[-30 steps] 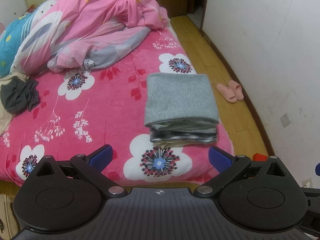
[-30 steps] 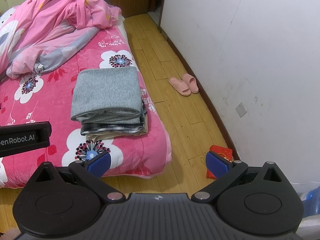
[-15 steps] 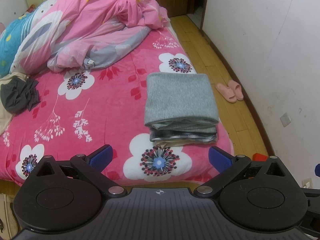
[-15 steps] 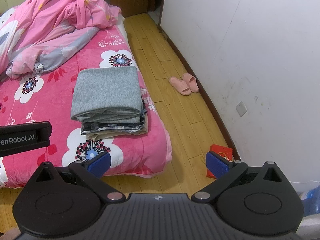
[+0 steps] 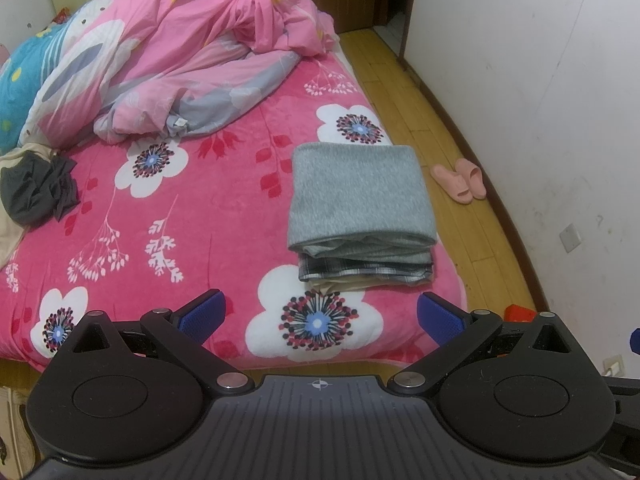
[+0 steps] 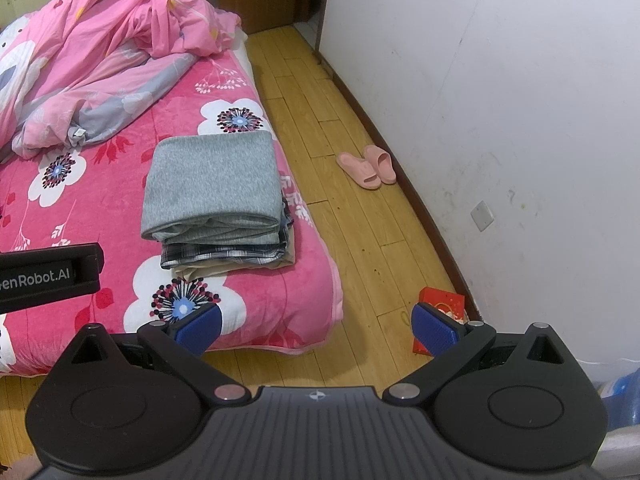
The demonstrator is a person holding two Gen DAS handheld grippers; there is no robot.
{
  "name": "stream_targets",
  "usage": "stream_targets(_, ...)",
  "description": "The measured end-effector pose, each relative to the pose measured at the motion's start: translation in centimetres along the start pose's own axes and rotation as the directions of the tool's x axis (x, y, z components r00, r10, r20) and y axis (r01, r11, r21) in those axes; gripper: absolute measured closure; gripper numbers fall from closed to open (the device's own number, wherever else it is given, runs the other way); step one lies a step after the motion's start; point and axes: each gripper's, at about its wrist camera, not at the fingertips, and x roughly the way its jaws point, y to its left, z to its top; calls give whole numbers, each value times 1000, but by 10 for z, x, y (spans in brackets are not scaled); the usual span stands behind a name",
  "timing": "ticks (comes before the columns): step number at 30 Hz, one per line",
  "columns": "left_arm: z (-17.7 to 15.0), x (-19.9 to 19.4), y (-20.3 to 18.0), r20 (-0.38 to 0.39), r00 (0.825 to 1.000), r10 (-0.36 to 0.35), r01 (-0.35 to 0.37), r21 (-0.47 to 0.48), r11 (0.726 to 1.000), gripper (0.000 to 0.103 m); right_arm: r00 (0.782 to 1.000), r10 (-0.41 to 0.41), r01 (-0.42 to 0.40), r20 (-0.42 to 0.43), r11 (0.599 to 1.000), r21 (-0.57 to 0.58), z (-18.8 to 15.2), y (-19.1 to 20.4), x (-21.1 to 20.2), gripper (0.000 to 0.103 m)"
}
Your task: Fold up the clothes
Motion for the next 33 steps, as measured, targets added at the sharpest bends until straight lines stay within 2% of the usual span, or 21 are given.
stream_targets(33,2,2,0,-6,1000,8,-8,1,1000,0,1000,3,-3,-6,1000,-7,3,2,4,0)
